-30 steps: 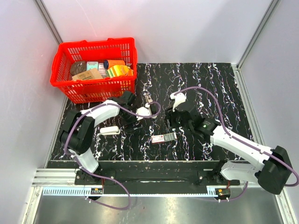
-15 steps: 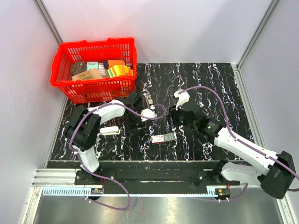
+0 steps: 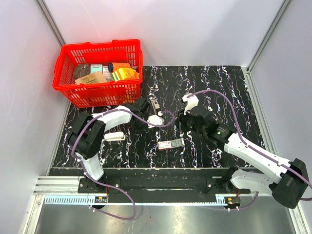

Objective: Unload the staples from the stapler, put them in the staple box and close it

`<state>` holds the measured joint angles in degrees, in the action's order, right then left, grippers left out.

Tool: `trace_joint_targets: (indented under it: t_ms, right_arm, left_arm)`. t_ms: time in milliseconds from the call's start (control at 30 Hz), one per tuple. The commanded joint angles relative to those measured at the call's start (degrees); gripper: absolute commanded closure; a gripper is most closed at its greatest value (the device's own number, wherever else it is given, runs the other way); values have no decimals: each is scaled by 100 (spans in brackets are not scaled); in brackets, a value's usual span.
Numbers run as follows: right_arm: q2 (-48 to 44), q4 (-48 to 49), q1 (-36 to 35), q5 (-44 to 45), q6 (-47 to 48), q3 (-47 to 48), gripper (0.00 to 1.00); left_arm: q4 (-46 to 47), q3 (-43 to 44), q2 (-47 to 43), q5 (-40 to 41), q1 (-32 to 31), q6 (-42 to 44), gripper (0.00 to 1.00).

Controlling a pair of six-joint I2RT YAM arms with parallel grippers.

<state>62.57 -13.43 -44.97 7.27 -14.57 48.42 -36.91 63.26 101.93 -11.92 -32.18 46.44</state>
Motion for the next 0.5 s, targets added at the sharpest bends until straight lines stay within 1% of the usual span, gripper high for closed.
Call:
trace_joint_targets:
  t_ms: [0, 133, 267, 400, 467]
  right_arm:
    - [-122, -72, 59, 47, 86, 237, 63]
    - [-157, -133, 85, -15, 86, 352, 63]
    - [-201, -230, 120, -102, 59, 554, 63]
    - [-280, -265, 138, -269, -2, 738, 62]
    - [-324, -265, 146, -375, -55, 852, 62]
  left_arm:
    - [210, -78, 125, 559, 10, -90, 84]
    - [201, -16, -111, 463, 19, -275, 92]
    - [114, 80, -419, 288, 37, -477, 95]
    - [-211, 519, -831, -318, 186, -898, 100]
    - [-378, 852, -1086, -739, 344, -1231, 100]
